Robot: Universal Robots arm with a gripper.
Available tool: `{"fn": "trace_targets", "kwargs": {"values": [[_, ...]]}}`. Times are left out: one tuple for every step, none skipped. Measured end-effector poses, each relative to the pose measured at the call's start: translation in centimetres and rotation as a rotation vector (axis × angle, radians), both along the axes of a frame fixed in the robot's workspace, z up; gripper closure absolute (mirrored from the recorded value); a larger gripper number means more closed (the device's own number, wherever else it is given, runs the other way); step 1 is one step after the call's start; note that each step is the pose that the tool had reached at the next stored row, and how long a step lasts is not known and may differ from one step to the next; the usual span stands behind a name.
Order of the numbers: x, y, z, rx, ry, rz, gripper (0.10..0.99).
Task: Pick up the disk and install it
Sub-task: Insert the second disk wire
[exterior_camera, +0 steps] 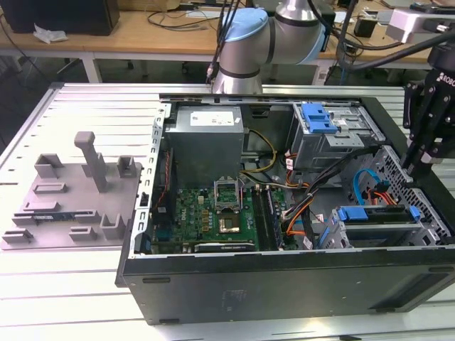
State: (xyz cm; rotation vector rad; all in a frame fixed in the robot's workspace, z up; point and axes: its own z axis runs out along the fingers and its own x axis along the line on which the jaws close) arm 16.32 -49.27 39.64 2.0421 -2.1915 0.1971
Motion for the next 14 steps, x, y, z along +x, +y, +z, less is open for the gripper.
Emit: {"fn": "trace_targets", "kwargs": {"values": [[0.01,0.17,-0.10,-0.008,0.0014,0.001,0.769],[0.00,0.31,-0.21,-0.011,0.0016,0.001,0.769],[-0.04,0.35,-0.34,-0.010,0.0016,0.001,0.769],[-0.07,0.37,-0.41,-0.011,0.0017,0.001,0.769],[-0.13,0.42,-0.52,-0.011,0.0016,0.001,0.769],[-0.23,0.48,-0.75,-0.010,0.0017,0.001,0.769],[-0.35,0.51,-0.94,-0.010,0.0017,0.001,0.769],[-0.48,0.53,-1.10,-0.011,0.0015,0.001,0.769],[-0.59,0.53,-1.23,-0.011,0.0016,0.001,0.769],[-0.70,0.53,-1.32,-0.011,0.0016,0.001,0.769],[-0.89,0.54,-1.41,-0.011,0.0016,0.001,0.769],[-1.24,0.53,-1.48,-0.004,0.0016,0.001,0.769],[-1.51,0.43,-1.54,0.029,0.0014,0.001,0.769],[-1.53,0.22,-1.69,0.031,0.0031,-0.002,0.769]]}}
